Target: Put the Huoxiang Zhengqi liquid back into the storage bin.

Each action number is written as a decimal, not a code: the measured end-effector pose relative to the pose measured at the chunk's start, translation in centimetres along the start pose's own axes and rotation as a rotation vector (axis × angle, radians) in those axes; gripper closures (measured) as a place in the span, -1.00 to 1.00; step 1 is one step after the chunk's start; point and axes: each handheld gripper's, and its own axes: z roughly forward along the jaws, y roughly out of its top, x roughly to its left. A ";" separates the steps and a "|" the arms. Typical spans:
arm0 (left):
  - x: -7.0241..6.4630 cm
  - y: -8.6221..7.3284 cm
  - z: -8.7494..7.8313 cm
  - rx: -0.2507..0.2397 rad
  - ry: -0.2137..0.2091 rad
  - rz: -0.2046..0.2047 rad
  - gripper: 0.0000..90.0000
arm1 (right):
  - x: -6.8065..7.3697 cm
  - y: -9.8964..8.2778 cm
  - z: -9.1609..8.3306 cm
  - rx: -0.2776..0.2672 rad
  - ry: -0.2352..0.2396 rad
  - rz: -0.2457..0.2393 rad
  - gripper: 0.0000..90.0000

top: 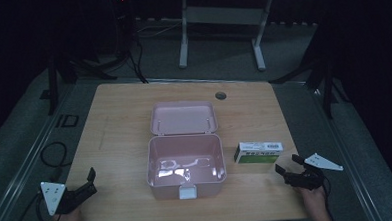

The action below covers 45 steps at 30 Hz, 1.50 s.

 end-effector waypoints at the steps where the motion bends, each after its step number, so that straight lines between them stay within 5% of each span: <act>1: 0.0 0.0 0.0 0.001 -0.001 0.001 -1.00 | 0.0 0.0 0.0 0.002 0.004 -0.004 -0.78; 11: 0.1 0.0 0.0 0.000 -0.004 -0.006 -1.00 | -0.1 0.0 0.1 0.029 0.056 0.002 -0.78; 13: 0.1 0.0 0.0 0.001 -0.008 -0.009 -1.00 | -0.1 0.1 0.3 0.074 0.085 -0.046 -0.78; 23: 0.1 0.0 0.0 0.003 -0.014 -0.004 -0.99 | 0.4 0.9 1.5 0.256 0.230 -0.130 -0.78; 34: 0.1 0.0 0.0 0.004 -0.018 -0.004 -1.00 | 0.8 1.7 1.8 0.360 0.311 -0.195 -0.78; 45: 0.1 0.0 0.0 0.003 -0.019 -0.007 -1.00 | 1.6 2.2 2.1 0.487 0.381 -0.337 -0.78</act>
